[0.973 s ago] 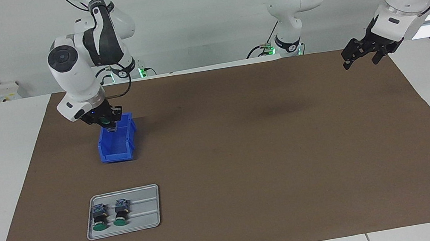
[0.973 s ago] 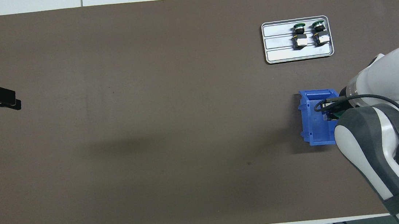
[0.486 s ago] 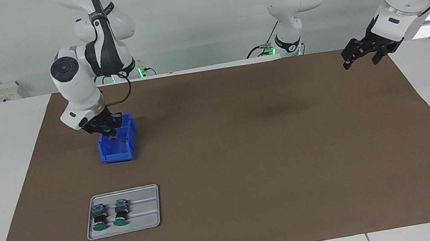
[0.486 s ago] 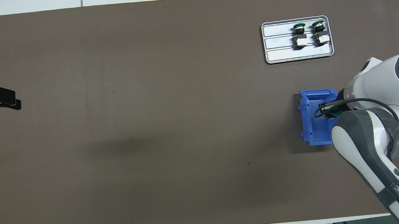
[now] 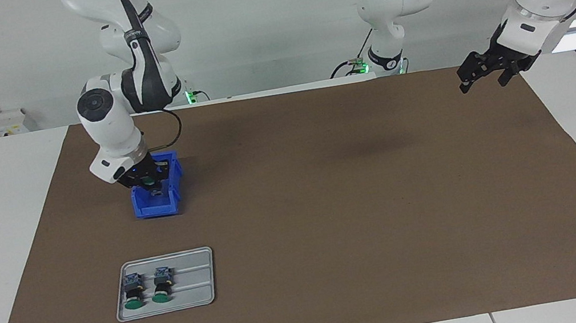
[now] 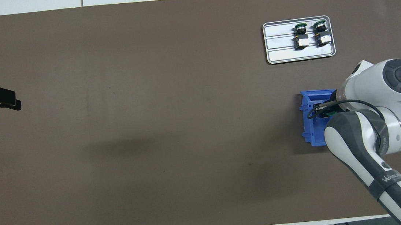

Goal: Place and press button with both arms
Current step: 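Lower the green button into the blue bin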

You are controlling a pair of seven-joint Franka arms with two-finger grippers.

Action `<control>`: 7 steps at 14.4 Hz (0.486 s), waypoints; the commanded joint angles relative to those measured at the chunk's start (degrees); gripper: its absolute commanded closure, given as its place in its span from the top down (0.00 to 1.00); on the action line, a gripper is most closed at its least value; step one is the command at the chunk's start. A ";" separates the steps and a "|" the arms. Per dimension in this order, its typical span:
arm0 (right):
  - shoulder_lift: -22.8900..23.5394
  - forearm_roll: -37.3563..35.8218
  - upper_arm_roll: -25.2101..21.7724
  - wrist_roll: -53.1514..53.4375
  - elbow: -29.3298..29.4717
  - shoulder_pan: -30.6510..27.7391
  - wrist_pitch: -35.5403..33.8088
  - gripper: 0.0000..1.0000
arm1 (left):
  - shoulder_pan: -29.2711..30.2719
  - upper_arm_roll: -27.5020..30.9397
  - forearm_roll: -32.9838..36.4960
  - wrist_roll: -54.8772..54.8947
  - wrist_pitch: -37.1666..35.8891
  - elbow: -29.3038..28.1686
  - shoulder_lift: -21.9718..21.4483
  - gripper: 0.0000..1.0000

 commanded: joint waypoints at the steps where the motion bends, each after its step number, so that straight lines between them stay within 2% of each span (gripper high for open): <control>1: -0.77 0.29 0.31 -1.23 -0.78 -0.35 0.51 0.32 | 0.82 -0.53 0.37 0.42 0.78 -1.90 -1.51 1.00; 2: -0.77 0.28 0.31 -1.23 -0.69 -0.35 0.60 0.46 | 0.82 -0.53 0.37 0.34 0.78 -1.90 -1.43 1.00; 4: -0.77 0.37 0.31 -1.14 -0.69 -0.44 0.69 0.64 | 0.82 -0.53 0.37 0.34 0.78 -1.90 -1.43 1.00; 7: -0.77 0.29 0.31 -1.14 -0.69 -0.35 0.69 0.69 | 0.82 -0.53 0.37 0.42 0.78 -1.90 -1.43 1.00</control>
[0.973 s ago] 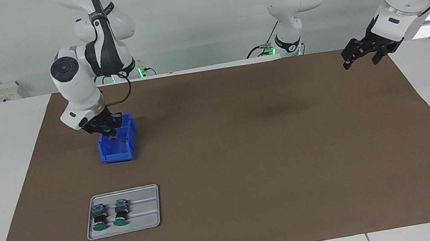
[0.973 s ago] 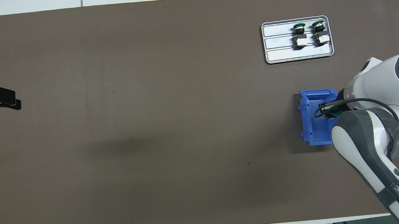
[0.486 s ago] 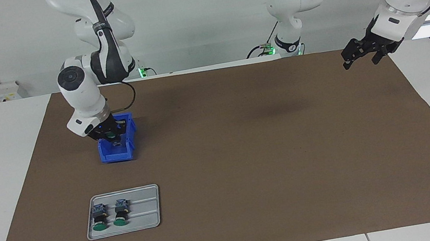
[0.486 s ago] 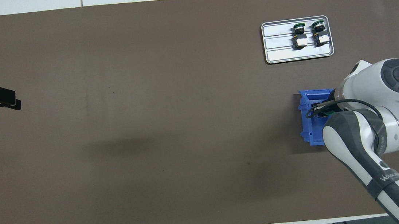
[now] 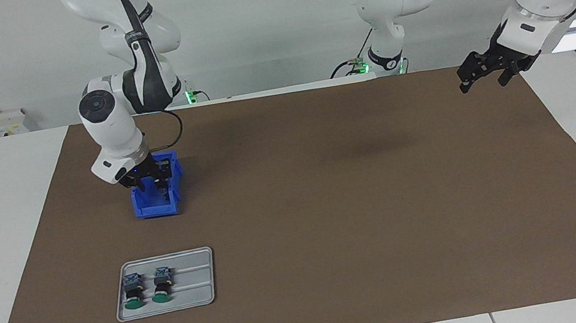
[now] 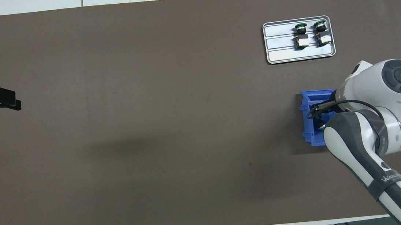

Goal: Place and press button with both arms
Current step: 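Lower the green button into the blue bin, then open the right gripper and lift it out of the bin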

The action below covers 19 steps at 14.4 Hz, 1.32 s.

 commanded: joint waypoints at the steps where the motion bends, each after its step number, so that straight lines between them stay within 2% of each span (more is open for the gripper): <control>1: -0.76 0.38 0.27 -1.14 -0.69 -0.36 0.68 0.70 | 0.82 -0.44 0.37 0.42 0.78 -1.90 -1.51 1.00; 5: -1.29 0.38 0.36 -1.40 1.14 -0.45 -1.59 0.76 | 0.82 -0.53 0.37 0.34 0.78 -1.90 -1.51 1.00; 11: -3.83 0.81 0.45 -1.14 10.80 -0.97 -16.35 0.81 | 0.82 -0.53 0.37 0.42 0.78 -1.90 -1.51 1.00; 14: -4.89 0.99 0.36 0.43 18.09 -1.06 -24.68 0.99 | 0.82 -0.53 0.37 0.42 0.78 -1.90 -1.43 1.00; 19: -4.81 5.83 0.18 14.23 30.93 -1.85 -36.74 0.99 | 0.82 -0.44 0.37 0.42 0.78 -1.90 -1.51 1.00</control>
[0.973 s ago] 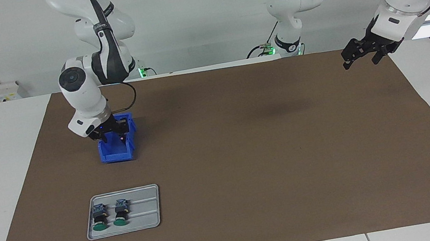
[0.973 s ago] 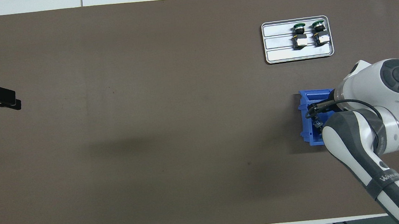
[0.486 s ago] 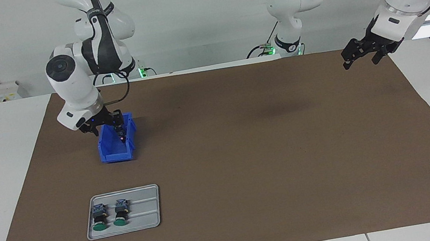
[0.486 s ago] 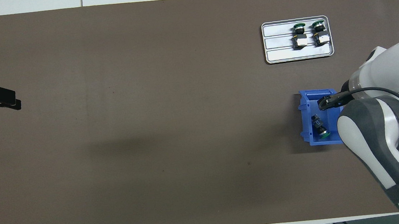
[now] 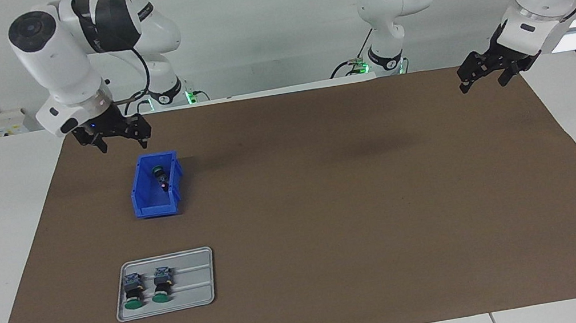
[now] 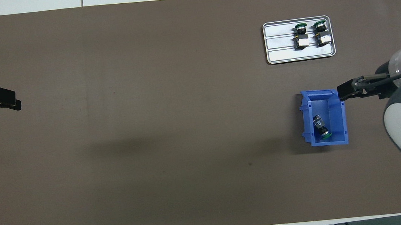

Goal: Place and press button with both arms
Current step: 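Open the right gripper and lift it out of the bin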

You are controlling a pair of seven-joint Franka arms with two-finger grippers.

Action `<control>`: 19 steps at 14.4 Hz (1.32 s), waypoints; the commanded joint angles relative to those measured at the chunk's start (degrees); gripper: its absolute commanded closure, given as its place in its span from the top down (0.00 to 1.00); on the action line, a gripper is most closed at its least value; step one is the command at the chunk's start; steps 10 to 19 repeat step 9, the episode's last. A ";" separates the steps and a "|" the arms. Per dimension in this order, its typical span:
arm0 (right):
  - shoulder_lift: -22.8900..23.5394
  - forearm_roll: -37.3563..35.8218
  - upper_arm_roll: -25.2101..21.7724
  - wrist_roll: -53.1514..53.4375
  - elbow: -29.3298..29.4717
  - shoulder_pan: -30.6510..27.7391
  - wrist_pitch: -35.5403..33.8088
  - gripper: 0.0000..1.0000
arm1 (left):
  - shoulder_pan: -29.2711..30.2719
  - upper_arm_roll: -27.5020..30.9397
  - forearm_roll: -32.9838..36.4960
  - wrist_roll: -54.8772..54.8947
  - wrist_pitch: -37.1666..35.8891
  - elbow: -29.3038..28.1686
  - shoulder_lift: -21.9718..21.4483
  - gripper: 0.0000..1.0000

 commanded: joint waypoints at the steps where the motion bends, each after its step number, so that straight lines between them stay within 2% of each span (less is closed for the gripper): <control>1: 0.76 1.50 0.42 3.34 6.88 -1.62 -5.67 0.99 | 0.91 -0.53 0.37 0.42 0.78 -1.90 -1.51 1.00; 5: 0.76 1.50 0.42 3.17 11.56 -2.32 -9.82 0.99 | 0.82 -0.53 0.37 0.42 0.78 -1.90 -1.51 1.00; 19: 0.85 1.67 0.42 3.34 11.56 -2.32 -9.12 0.99 | 0.82 -0.53 0.37 0.42 0.78 -1.90 -1.51 1.00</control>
